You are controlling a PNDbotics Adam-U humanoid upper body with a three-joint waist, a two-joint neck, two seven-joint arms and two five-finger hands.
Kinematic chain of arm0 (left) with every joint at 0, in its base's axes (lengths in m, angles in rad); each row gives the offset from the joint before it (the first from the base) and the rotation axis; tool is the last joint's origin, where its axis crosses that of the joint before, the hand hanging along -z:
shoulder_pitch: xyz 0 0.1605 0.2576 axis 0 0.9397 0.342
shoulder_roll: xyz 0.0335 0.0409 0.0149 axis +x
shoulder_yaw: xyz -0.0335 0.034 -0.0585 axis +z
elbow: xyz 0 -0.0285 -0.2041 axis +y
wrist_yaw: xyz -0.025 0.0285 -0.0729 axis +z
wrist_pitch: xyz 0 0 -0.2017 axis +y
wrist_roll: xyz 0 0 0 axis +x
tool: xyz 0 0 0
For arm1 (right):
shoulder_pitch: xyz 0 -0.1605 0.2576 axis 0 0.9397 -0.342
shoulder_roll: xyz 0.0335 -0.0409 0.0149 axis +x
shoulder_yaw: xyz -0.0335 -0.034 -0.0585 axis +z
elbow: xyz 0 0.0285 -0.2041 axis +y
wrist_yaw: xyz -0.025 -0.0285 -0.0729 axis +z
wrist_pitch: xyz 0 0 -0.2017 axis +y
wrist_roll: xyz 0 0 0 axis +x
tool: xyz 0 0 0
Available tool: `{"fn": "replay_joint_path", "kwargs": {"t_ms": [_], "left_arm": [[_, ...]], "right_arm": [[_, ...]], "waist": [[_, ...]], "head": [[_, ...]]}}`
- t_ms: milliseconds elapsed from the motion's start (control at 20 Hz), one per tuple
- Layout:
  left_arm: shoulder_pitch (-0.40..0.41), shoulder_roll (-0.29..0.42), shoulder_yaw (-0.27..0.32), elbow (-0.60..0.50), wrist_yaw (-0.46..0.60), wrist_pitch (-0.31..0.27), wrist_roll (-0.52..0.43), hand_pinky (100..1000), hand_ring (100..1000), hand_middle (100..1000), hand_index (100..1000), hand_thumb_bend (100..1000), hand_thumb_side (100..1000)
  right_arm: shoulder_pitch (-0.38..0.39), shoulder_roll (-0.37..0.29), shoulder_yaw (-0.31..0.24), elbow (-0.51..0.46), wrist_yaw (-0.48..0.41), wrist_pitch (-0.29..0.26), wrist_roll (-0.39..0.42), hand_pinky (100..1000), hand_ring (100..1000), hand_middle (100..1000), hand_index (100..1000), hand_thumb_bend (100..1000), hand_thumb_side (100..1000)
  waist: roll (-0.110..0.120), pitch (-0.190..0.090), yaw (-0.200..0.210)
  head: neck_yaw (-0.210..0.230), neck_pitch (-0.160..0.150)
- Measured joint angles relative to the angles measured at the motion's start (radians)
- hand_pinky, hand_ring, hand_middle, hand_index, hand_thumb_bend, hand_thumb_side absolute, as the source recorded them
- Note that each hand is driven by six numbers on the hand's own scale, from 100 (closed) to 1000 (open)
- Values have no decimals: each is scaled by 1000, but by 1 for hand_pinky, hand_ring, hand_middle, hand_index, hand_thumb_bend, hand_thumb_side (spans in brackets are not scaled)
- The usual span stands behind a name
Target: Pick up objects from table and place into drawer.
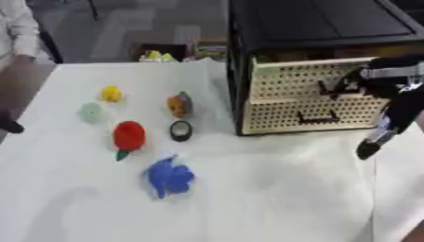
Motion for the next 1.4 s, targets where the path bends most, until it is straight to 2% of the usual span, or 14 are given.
{"fn": "replay_joint_path", "kwargs": {"t_ms": [900, 1400], "left_arm": [[-1, 0, 0, 0, 0, 3, 2, 528, 624, 651, 835, 100, 889], [-2, 0, 0, 0, 0, 4, 3, 529, 624, 651, 835, 100, 890]], "right_arm": [[94, -41, -31, -113, -41, 35, -48, 100, 100, 100, 832, 986, 432], [161, -58, -65, -175, -68, 51, -83, 100, 100, 100, 832, 991, 445]], "waist": [[-1, 0, -5], [0, 1, -7]], "head": [[0, -5], [0, -10]]}}
